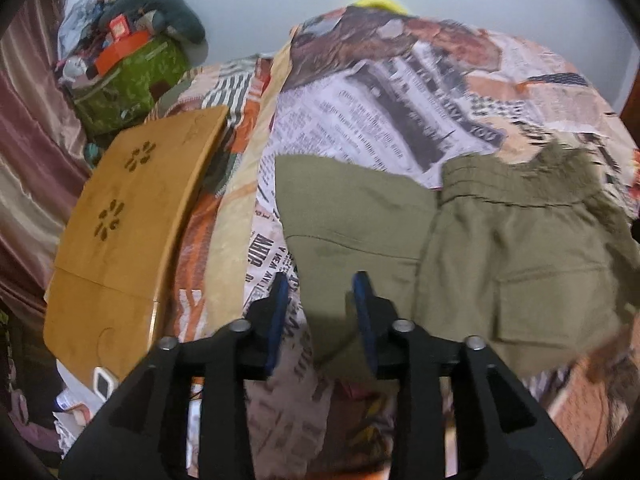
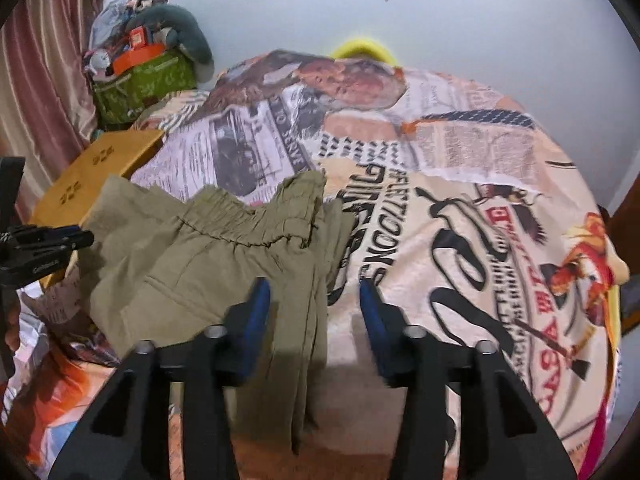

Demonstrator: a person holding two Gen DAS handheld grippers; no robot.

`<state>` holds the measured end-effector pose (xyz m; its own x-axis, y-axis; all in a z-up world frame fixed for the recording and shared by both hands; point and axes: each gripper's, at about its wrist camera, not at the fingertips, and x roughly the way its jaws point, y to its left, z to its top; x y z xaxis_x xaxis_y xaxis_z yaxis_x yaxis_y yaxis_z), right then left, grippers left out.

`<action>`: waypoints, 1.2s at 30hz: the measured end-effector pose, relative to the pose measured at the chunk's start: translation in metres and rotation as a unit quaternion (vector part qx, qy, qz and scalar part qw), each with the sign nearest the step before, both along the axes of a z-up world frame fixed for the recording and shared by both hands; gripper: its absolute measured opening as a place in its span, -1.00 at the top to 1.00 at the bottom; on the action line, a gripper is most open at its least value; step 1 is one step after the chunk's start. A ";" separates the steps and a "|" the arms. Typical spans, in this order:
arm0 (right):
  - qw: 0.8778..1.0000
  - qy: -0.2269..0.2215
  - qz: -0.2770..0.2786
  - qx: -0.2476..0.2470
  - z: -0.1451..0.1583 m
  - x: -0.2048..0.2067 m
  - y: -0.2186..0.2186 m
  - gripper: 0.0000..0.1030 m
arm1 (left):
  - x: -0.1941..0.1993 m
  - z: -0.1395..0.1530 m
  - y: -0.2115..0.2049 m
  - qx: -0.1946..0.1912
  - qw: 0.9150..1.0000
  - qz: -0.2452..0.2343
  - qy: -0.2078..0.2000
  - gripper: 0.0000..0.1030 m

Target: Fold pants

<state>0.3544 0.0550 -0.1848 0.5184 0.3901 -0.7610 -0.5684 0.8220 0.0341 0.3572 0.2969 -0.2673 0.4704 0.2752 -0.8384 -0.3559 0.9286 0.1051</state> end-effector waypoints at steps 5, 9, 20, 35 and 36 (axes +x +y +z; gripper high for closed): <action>1.000 -0.022 0.004 0.021 0.035 -0.023 -0.010 0.15 | -0.032 0.052 -0.027 0.020 0.998 -0.027 -0.046 -0.08; 0.998 -0.050 0.016 0.042 0.071 -0.048 -0.015 0.15 | -0.059 0.097 -0.046 0.031 0.995 -0.034 -0.087 -0.32; 0.979 -0.146 0.047 0.131 0.165 -0.148 -0.046 0.15 | -0.159 0.212 -0.107 0.062 0.971 -0.062 -0.220 -0.37; 0.944 -0.254 0.066 0.202 0.223 -0.271 -0.084 0.15 | -0.302 0.285 -0.170 0.075 0.927 -0.073 -0.361 -0.39; 0.942 -0.257 0.068 0.204 0.223 -0.277 -0.084 0.15 | -0.308 0.286 -0.173 0.074 0.925 -0.076 -0.364 -0.40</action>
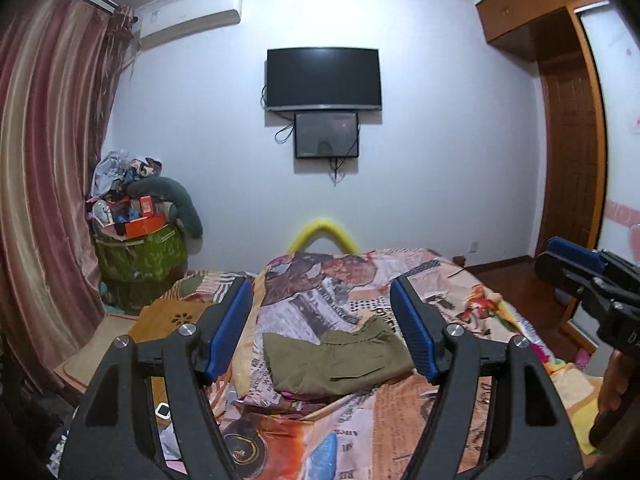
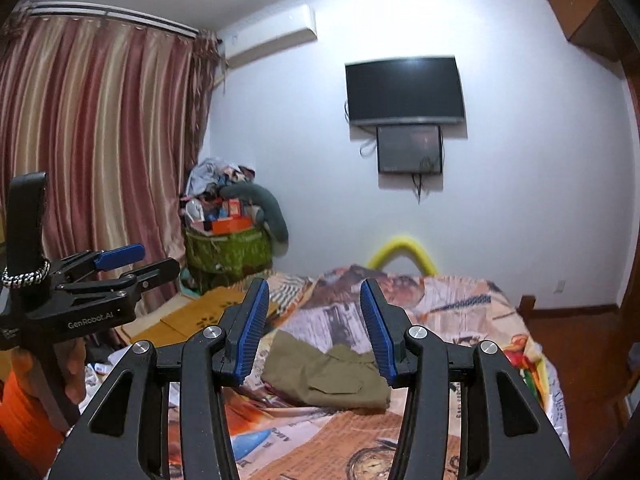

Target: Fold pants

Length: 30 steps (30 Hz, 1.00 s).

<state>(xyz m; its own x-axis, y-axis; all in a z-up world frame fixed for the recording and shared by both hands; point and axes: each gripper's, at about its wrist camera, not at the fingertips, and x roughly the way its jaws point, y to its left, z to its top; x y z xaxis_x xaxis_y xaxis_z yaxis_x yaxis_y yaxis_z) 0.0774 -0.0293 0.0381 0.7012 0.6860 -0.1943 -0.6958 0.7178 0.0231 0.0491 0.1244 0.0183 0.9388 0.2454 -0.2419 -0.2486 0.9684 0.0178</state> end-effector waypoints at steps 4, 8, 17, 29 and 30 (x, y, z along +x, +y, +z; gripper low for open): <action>1.000 -0.001 -0.009 0.009 -0.002 -0.010 -0.005 -0.01 | -0.023 0.003 -0.010 0.007 1.000 0.001 -0.015 -0.56; 1.000 -0.001 -0.020 0.013 -0.002 -0.019 -0.010 -0.31 | -0.038 0.002 -0.013 -0.001 1.000 0.000 -0.028 -0.91; 0.999 0.000 -0.043 0.027 0.001 -0.029 -0.018 -0.84 | -0.049 -0.002 -0.016 0.007 0.999 0.013 -0.038 -0.99; 0.998 -0.009 -0.057 0.020 -0.002 -0.036 -0.018 -0.99 | -0.048 -0.005 -0.009 -0.010 0.999 0.014 -0.044 -1.00; 0.998 -0.007 -0.057 0.020 -0.005 -0.037 -0.020 -0.99 | -0.049 -0.005 -0.010 -0.010 0.999 0.014 -0.044 -1.00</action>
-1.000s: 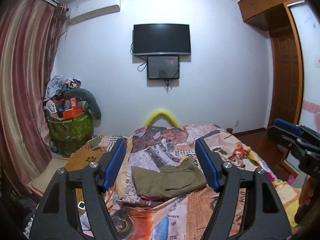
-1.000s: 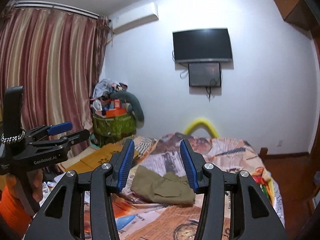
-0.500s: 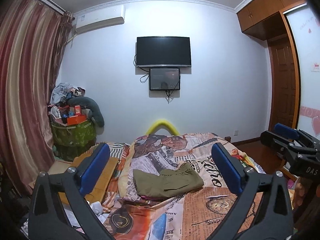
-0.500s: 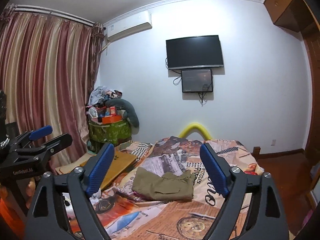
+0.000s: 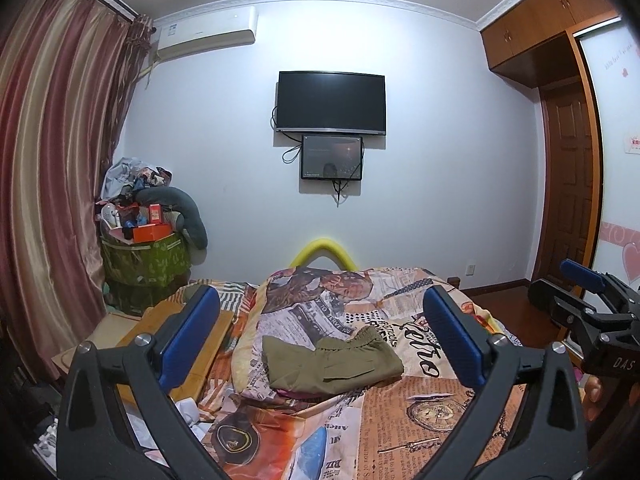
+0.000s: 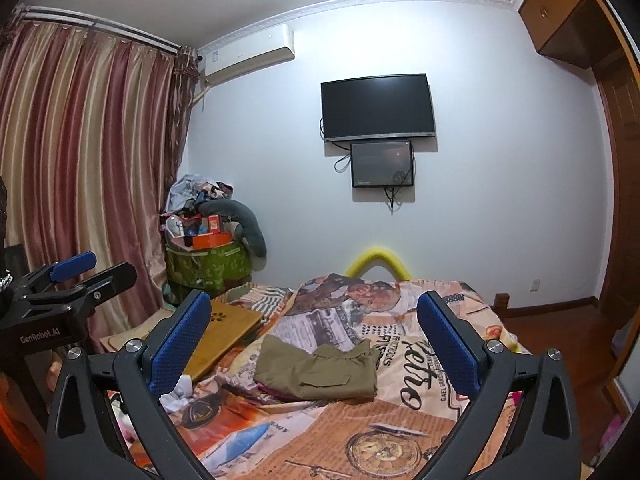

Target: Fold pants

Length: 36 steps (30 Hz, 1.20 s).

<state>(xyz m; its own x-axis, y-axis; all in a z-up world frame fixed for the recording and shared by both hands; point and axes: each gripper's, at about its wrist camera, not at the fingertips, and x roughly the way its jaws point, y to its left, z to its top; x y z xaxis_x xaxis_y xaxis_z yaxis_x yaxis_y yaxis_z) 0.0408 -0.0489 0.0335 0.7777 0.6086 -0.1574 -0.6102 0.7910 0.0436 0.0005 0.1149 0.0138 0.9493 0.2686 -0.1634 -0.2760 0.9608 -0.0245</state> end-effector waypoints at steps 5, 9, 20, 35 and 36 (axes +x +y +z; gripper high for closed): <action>1.000 0.005 0.002 -0.001 0.000 0.000 0.000 -0.99 | 0.000 -0.001 -0.001 0.001 1.000 -0.001 0.002 -1.00; 1.000 0.006 0.002 -0.002 -0.001 0.000 -0.001 -0.99 | 0.001 -0.003 -0.001 0.000 1.000 -0.005 0.003 -1.00; 1.000 0.014 -0.002 0.002 0.001 0.003 -0.003 -0.99 | 0.006 -0.005 -0.005 0.008 1.000 -0.016 0.007 -1.00; 1.000 0.018 -0.004 0.001 0.001 0.000 -0.007 -0.99 | 0.009 -0.006 -0.008 0.014 0.999 -0.027 0.014 -1.00; 1.000 0.018 -0.005 0.001 0.001 0.000 -0.007 -0.99 | 0.009 -0.006 -0.008 0.014 0.999 -0.028 0.014 -1.00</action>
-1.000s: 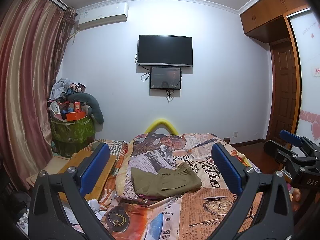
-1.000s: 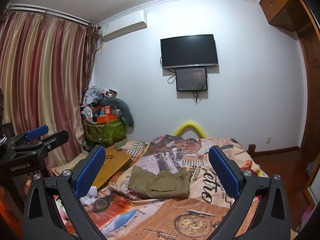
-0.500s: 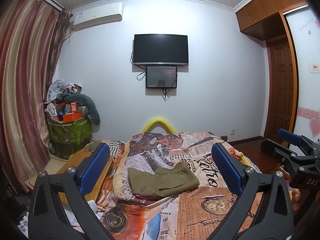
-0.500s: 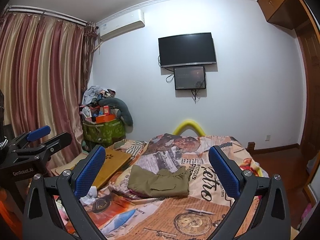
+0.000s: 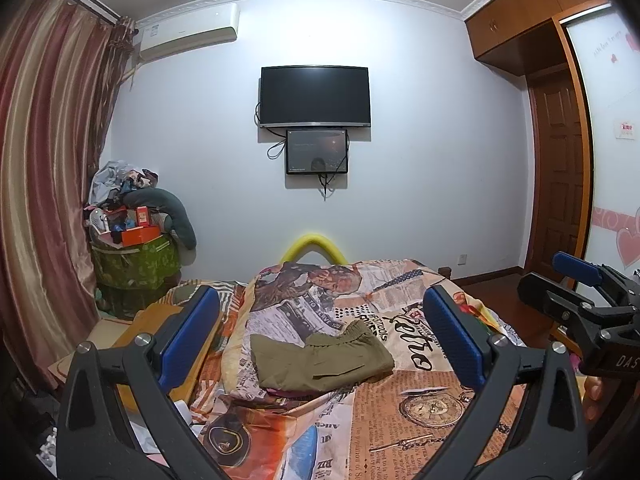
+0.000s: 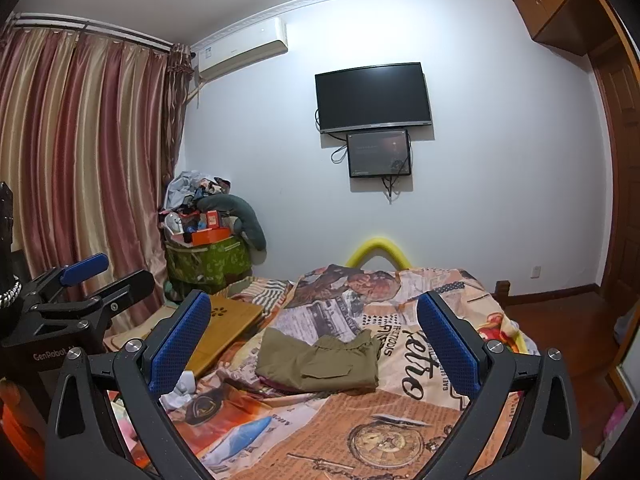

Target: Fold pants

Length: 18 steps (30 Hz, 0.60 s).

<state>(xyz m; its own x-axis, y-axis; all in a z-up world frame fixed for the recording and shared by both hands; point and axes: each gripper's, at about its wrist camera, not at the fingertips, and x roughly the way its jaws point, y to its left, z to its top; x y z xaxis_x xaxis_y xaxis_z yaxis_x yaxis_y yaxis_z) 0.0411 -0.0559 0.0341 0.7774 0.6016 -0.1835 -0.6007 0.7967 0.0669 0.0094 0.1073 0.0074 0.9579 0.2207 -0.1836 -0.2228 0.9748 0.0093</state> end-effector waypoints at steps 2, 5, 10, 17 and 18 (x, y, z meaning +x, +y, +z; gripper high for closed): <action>1.000 0.001 0.001 0.001 0.000 0.000 0.000 -0.99 | 0.001 -0.001 0.000 0.000 1.000 -0.001 0.001 -1.00; 1.000 0.004 0.000 0.001 0.000 0.001 0.001 -0.99 | 0.002 -0.001 -0.001 0.000 1.000 -0.003 0.002 -1.00; 1.000 0.006 0.000 0.000 0.000 0.001 0.001 -0.99 | 0.002 -0.001 0.000 0.000 1.000 -0.004 0.002 -1.00; 1.000 0.005 -0.001 -0.002 0.001 0.001 0.002 -0.99 | 0.001 -0.001 0.000 -0.001 1.000 -0.005 0.001 -1.00; 1.000 0.005 -0.001 -0.002 0.001 0.000 0.002 -0.99 | 0.001 -0.002 0.000 -0.002 1.000 -0.004 0.000 -1.00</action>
<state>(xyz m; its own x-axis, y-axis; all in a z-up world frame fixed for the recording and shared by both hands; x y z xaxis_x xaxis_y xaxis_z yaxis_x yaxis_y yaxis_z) 0.0413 -0.0537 0.0347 0.7765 0.5998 -0.1934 -0.5987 0.7979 0.0707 0.0109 0.1075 0.0059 0.9598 0.2116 -0.1842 -0.2141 0.9768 0.0060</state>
